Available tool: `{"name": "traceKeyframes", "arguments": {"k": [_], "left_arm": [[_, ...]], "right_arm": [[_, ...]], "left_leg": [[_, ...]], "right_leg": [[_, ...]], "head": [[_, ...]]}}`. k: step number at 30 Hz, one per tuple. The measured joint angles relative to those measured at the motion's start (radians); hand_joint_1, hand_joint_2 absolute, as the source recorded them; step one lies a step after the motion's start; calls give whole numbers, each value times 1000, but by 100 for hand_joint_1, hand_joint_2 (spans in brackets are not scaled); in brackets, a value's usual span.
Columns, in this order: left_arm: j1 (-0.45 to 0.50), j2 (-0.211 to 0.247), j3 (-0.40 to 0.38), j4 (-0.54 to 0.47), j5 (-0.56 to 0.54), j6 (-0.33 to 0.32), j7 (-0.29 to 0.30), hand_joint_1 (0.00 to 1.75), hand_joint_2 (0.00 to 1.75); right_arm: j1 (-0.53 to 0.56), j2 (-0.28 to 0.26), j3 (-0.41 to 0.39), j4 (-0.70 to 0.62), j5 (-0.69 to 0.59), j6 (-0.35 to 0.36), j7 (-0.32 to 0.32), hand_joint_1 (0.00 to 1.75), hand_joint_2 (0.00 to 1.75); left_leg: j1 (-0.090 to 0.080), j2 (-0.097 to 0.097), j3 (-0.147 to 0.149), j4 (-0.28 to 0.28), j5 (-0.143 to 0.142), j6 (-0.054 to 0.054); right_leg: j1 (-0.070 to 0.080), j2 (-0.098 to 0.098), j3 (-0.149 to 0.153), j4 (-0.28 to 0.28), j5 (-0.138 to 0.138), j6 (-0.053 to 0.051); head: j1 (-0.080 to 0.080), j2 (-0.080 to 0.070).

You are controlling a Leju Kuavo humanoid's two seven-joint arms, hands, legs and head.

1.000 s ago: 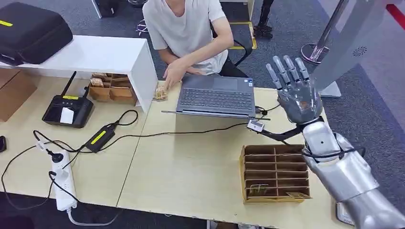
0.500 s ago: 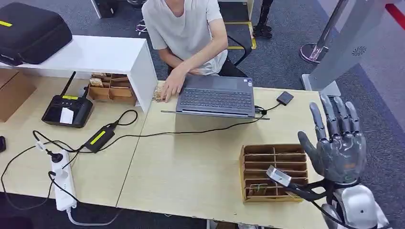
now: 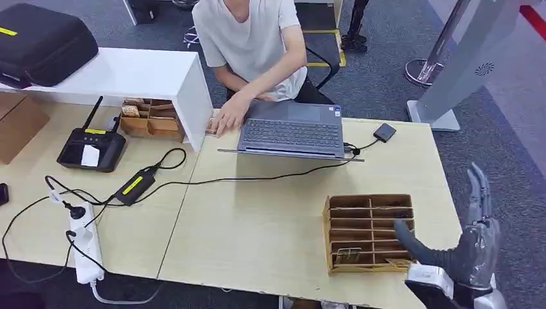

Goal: Pass the card to the sensor for recognition and then transmit it.

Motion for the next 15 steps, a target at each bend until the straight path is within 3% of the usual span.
{"name": "traceKeyframes", "arguments": {"k": [10,11,15], "left_arm": [[0,0,0,0,6,0,0,0,0],[0,0,0,0,6,0,0,0,0],[0,0,0,0,13,1,-1,0,0]], "right_arm": [[56,2,0,-31,-1,5,-4,0,0],[57,2,0,-32,-1,5,-4,0,175],[82,3,0,-42,25,5,-13,0,175]], "left_leg": [[0,1,1,0,1,0],[0,1,1,0,1,0],[0,0,1,0,1,-1]], "right_leg": [[0,1,0,0,0,0],[0,1,0,0,0,0],[0,0,0,0,0,0]], "head": [[0,0],[0,0],[0,0]]}}
